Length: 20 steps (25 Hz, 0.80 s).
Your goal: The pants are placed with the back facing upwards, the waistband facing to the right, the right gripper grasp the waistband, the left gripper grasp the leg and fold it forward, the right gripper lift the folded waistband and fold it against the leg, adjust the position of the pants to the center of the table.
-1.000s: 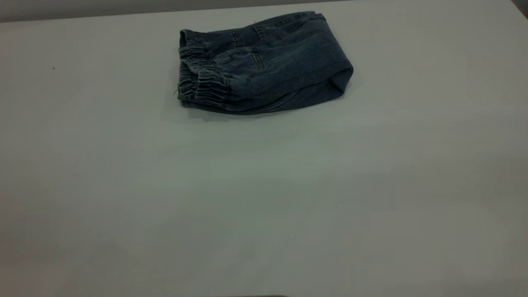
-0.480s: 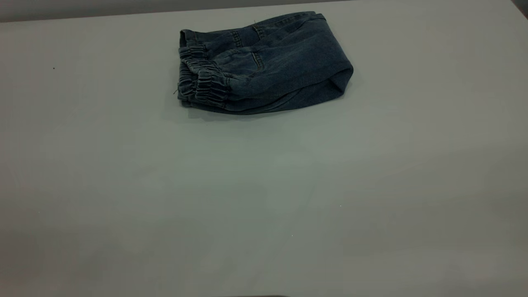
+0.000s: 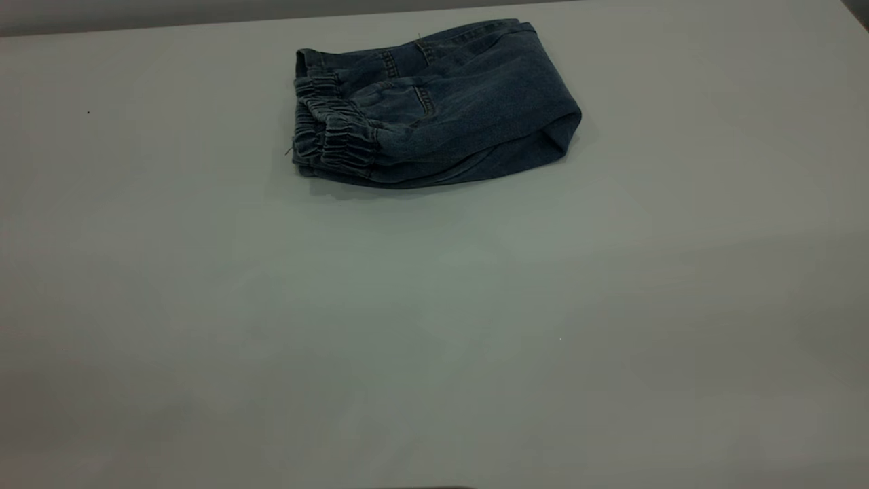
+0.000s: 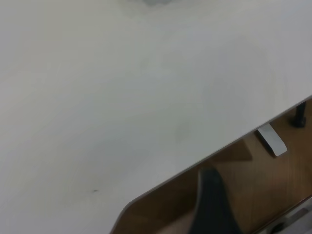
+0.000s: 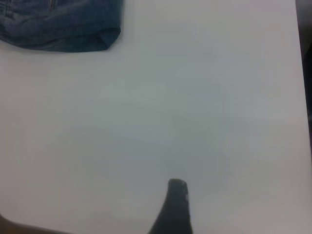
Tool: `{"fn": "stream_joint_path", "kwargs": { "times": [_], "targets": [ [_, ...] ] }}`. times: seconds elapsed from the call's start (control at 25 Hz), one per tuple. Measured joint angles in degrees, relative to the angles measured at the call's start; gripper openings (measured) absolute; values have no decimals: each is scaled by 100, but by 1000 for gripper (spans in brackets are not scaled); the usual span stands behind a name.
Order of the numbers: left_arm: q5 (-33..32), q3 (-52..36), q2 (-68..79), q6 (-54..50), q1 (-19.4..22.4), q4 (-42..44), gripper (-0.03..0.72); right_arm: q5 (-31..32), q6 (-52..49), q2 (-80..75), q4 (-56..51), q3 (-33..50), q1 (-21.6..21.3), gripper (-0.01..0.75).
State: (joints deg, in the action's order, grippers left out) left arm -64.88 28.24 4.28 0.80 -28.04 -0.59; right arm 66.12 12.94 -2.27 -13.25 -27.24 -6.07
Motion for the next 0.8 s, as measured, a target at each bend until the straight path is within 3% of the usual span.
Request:
{"fn": "stream_joint_path", "kwargs": {
  "times": [0.8],
  "targets": [
    [0,0,0,-157,0,21,440,0,-70,0,20,0,0,580]
  ]
}}
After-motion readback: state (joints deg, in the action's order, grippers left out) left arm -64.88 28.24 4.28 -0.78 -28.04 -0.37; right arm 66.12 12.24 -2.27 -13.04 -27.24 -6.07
